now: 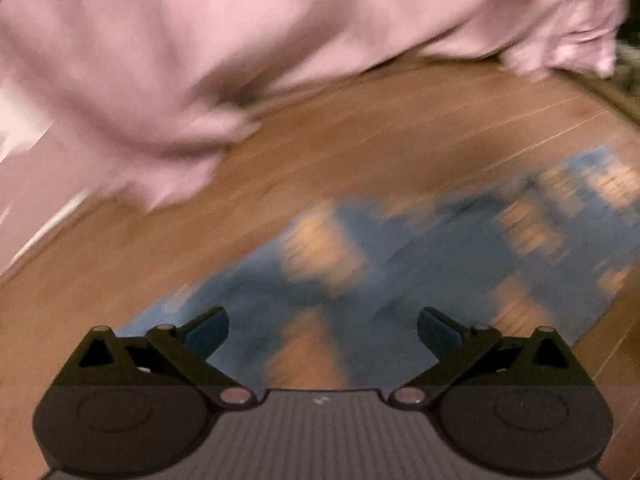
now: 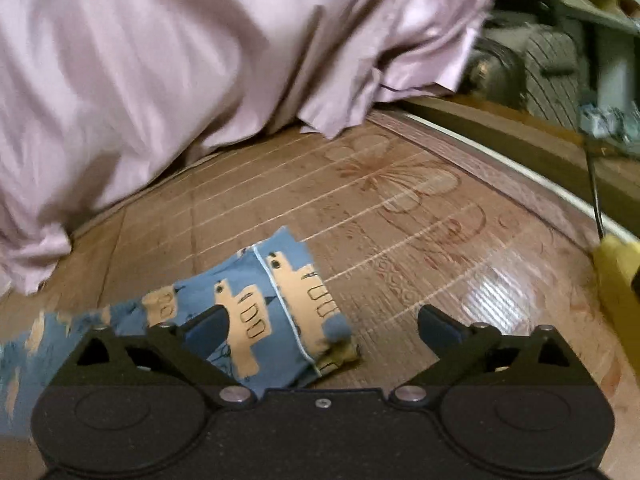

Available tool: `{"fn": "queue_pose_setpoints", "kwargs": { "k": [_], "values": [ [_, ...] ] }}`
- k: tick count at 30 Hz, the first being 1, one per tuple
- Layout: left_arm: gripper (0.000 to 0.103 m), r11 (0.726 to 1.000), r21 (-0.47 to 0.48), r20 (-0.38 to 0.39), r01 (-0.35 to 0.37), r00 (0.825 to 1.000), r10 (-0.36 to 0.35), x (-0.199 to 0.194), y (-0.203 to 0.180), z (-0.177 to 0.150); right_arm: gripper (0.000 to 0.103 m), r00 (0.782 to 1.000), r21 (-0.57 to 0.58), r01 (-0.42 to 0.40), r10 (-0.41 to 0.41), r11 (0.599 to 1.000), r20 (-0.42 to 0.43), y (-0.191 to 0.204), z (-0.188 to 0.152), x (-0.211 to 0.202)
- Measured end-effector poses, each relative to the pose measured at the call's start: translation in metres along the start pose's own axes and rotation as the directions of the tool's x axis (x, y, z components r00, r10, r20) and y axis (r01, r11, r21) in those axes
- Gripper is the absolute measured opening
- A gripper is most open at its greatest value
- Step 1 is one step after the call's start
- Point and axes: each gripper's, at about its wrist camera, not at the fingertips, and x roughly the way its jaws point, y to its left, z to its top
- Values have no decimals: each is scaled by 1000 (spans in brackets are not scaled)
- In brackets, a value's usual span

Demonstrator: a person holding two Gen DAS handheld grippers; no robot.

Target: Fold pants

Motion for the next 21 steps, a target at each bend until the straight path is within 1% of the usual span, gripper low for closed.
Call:
{"fn": "queue_pose_setpoints", "kwargs": {
  "k": [2,4,5,6,7,9,11,12,14,16,18,19,21],
  "values": [
    [103,995,79,59,62,996,-67,7,-41,31,88,1000,-15,6,-6,1000,10,2,-5,4],
    [103,979,161,102,122,985,-140,16,-83,59,82,1000,-40,7,-7,999,3,-2,-8,6],
    [103,963,213,110,163,976,-190,21,-107,73,77,1000,-37,10,-10,999,-6,-6,-9,7],
    [103,948,254,114,191,968,-225,25,-126,79,74,1000,-18,17,-17,1000,-13,-8,-9,6],
    [103,928,304,119,215,958,-261,30,-146,87,71,1000,9,13,-13,1000,-18,-12,-8,6],
    [103,879,408,116,247,941,-318,39,-184,97,66,999,33,15,-13,999,-34,-17,-9,6],
    [102,831,495,99,254,934,-344,55,-214,106,58,999,33,7,-6,999,-48,-19,-10,7],
    [100,815,523,94,249,934,-346,61,-226,107,57,999,29,8,-6,1000,-49,-19,-11,6],
    [97,791,568,81,226,941,-328,74,-241,107,55,999,28,9,-7,1000,-47,-21,-10,7],
    [95,776,591,62,219,947,-315,85,-245,103,52,998,48,6,-3,999,-58,-24,-10,10],
    [94,771,599,50,216,951,-305,93,-249,99,50,998,47,7,-4,999,-60,-23,-10,11],
    [94,770,598,48,221,950,-309,97,-250,97,47,998,39,6,-4,999,-61,-21,-10,11],
    [94,778,584,63,233,942,-329,98,-246,95,44,998,12,9,-8,1000,-64,-17,-11,13]
  ]
}}
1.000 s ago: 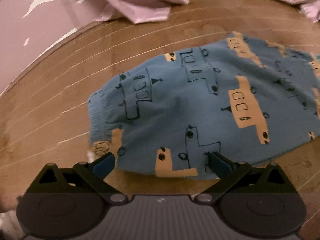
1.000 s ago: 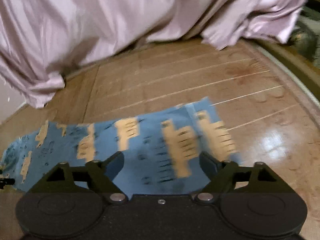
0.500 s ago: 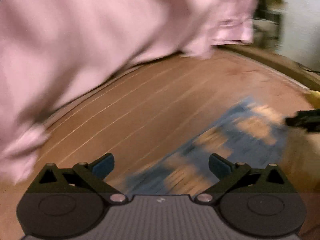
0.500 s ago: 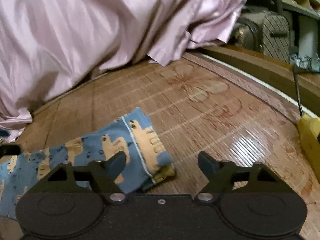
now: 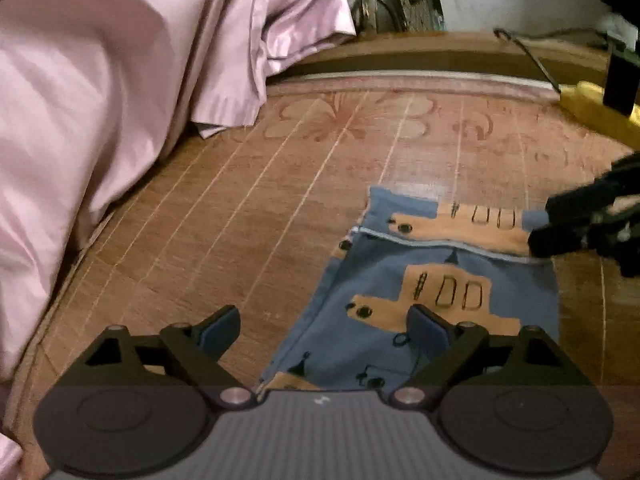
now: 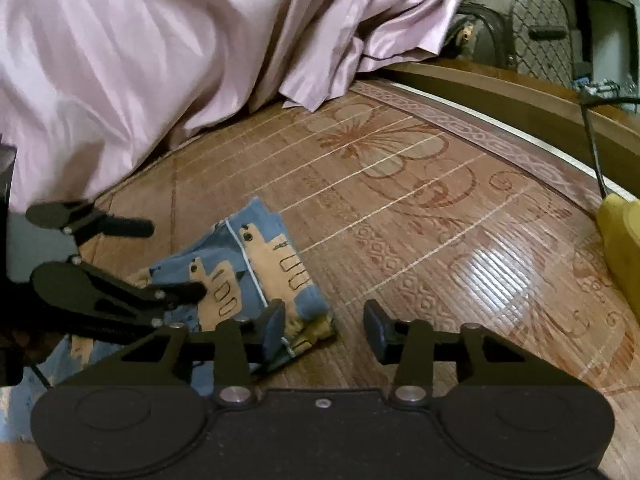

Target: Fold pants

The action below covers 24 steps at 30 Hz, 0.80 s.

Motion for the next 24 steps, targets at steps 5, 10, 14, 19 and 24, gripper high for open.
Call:
{"fn": "queue_pose_setpoints", "kwargs": {
  "k": [5,10,14,19,24],
  "values": [
    [93,999,-34,26,10,1000,-9,1,4,-4,18,1000,-38,-10,10,999,-7,8,-2,1],
    [88,980,-179,-12,84,996,-87,0,22,3,11,1000,-47,-15,16,999,22,10,-2,-6],
    [88,907,-374,-20,192,976,-215,-12,56,16,11,999,-147,-8,16,989,50,25,-2,-12],
    [88,805,-519,-64,288,926,-373,-13,85,38,10,997,-329,-9,36,944,75,52,-8,-19],
    [85,872,-434,-199,225,920,-337,-2,65,63,10,997,-435,-27,56,900,53,67,-16,-19]
  ]
}}
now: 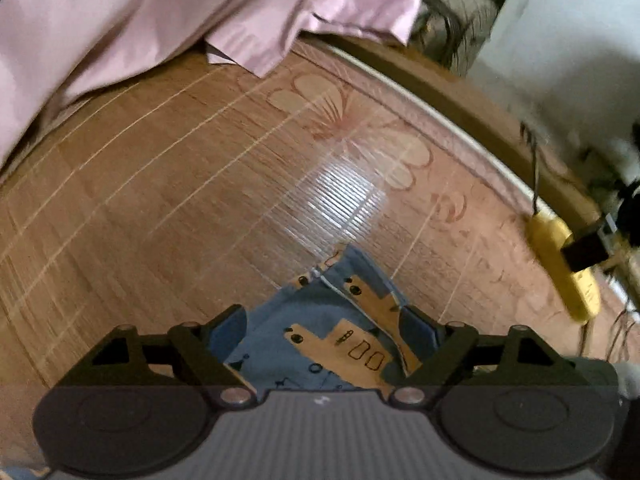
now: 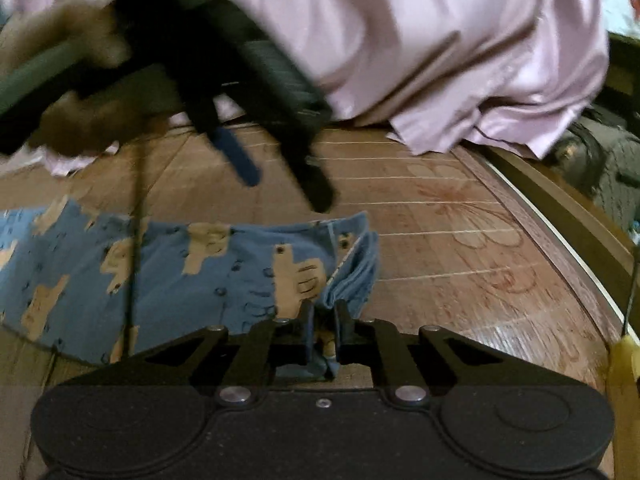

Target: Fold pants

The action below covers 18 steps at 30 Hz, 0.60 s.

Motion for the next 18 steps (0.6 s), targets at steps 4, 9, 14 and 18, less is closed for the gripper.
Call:
{"fn": "queue_pose_setpoints", "kwargs": {
  "k": [4,9,14,18],
  "values": [
    [73,997,-82,-52,5,999,-9,15,-14,20,10,1000,-33,-16,16,999,-8,7,-1,2],
    [63,986,-164,-137,-28,991,6,39,-26,38,10,1000,-39,-20,19,999,-15,6,0,6],
    [54,976,-192,-211,-99,976,58,57,-30,41,10,1000,-49,-25,24,998,-21,7,1,8],
    [30,967,-220,-219,-129,972,80,64,-29,42,10,999,-62,-26,25,998,-23,8,0,8]
  ]
}}
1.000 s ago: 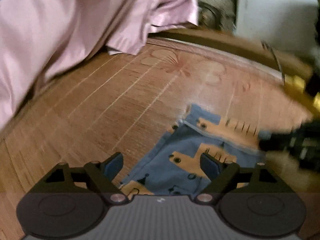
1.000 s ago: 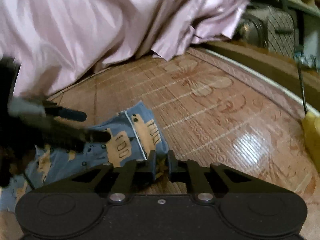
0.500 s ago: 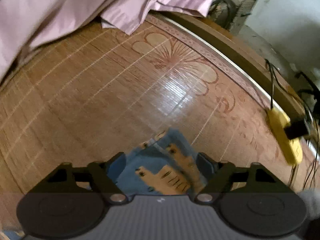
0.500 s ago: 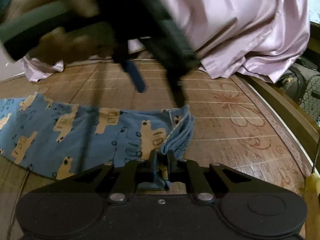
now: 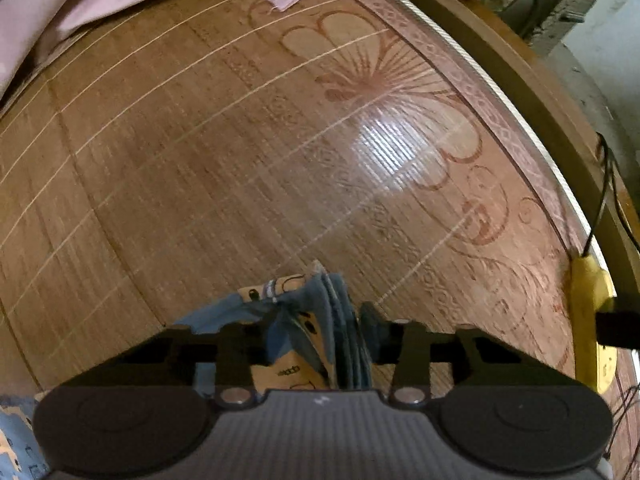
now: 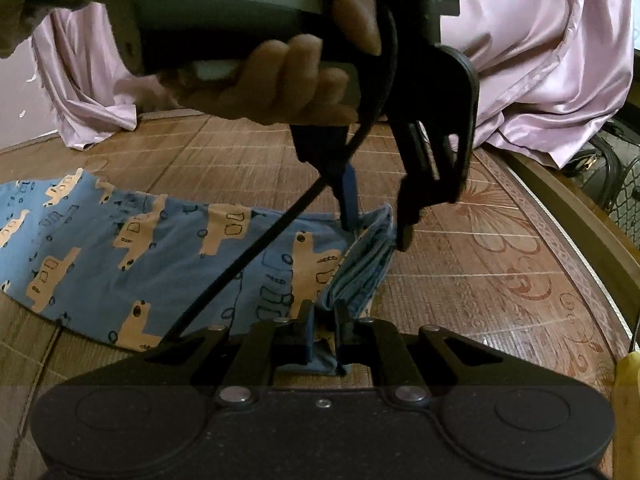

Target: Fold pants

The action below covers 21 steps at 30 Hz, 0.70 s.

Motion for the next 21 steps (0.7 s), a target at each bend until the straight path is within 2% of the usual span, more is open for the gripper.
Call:
{"fn": "queue_pose_setpoints", "kwargs": {
  "k": [1,4,9,13,17,21],
  "values": [
    [20,1000,-16,-2,13,1000,-13,0,2,0,10,1000,-4,1,-1,1000,0,0,0,0],
    [8,997,-64,11,43,999,-43,-5,7,-2,10,1000,4,-5,5,1000,-4,0,1,1],
    [7,987,-99,75,124,990,-116,-26,27,-15,9,999,-11,-13,14,1000,42,5,4,-9],
    [6,970,-128,149,209,971,-189,-55,60,-36,9,994,-60,-37,43,997,100,16,11,-26],
    [6,958,-123,235,261,945,-227,-88,102,-74,9,984,-186,-59,88,981,153,52,19,-44],
    [6,948,-129,293,292,924,-245,-110,149,-118,9,978,-274,-108,152,956,145,97,25,-56]
  ]
}}
